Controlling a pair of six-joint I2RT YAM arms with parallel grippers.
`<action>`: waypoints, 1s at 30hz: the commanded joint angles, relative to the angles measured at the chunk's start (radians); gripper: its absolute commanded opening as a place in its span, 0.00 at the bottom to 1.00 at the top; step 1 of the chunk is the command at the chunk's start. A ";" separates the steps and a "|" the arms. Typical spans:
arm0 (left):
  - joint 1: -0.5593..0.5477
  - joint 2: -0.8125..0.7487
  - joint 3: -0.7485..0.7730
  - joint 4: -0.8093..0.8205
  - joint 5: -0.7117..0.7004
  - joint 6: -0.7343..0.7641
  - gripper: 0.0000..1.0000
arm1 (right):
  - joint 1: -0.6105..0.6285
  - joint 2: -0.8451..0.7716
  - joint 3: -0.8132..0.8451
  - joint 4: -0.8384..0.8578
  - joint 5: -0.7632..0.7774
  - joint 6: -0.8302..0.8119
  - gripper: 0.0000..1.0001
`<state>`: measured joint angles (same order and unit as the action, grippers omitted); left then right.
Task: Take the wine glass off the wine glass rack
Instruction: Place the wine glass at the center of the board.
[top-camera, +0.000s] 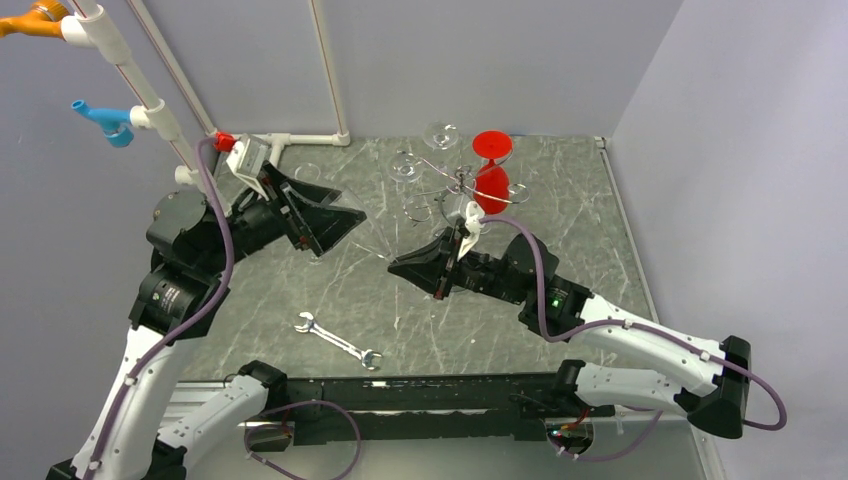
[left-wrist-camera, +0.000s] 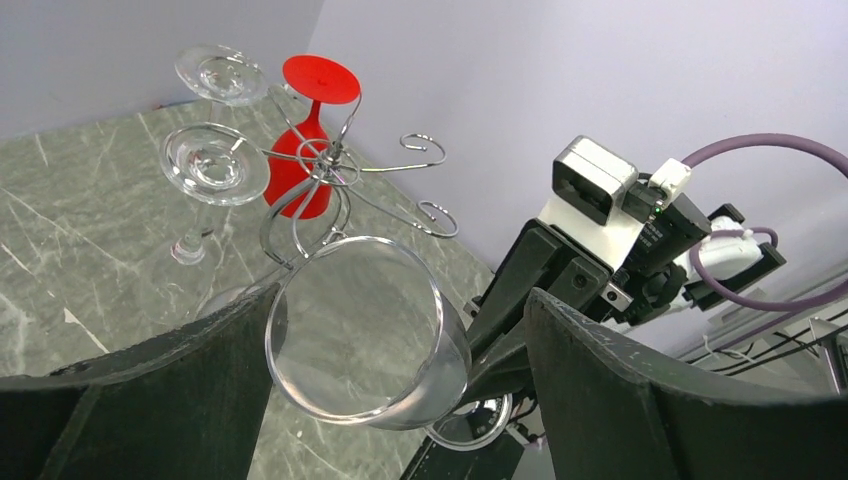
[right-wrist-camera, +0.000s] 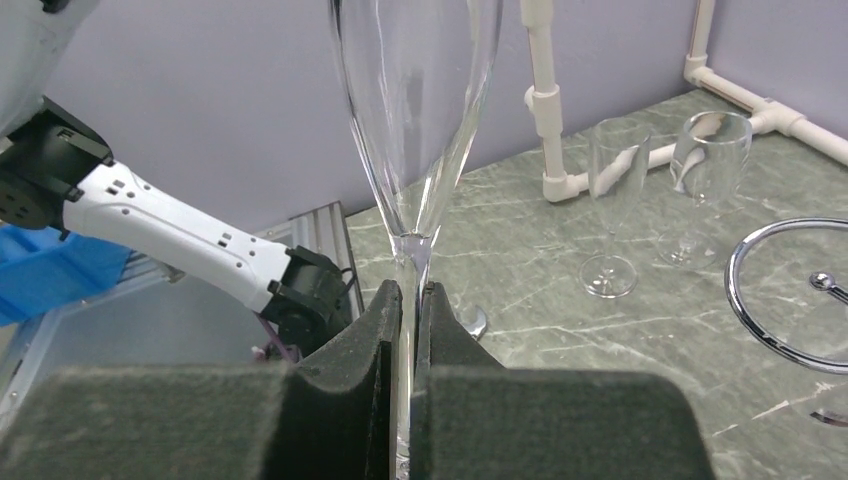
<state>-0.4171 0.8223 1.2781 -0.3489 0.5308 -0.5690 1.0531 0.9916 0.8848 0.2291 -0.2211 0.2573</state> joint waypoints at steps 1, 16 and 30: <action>-0.002 0.034 0.049 -0.074 0.101 0.027 0.89 | 0.002 -0.017 -0.016 0.123 -0.012 -0.054 0.00; -0.002 0.094 0.115 -0.200 0.171 0.086 0.91 | 0.001 -0.048 -0.055 0.178 -0.035 -0.099 0.00; -0.002 0.072 0.093 -0.171 0.232 0.072 0.83 | 0.003 -0.050 -0.069 0.182 -0.046 -0.115 0.00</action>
<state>-0.4160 0.9184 1.3533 -0.5564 0.7383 -0.4908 1.0534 0.9661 0.8074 0.3237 -0.2455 0.1699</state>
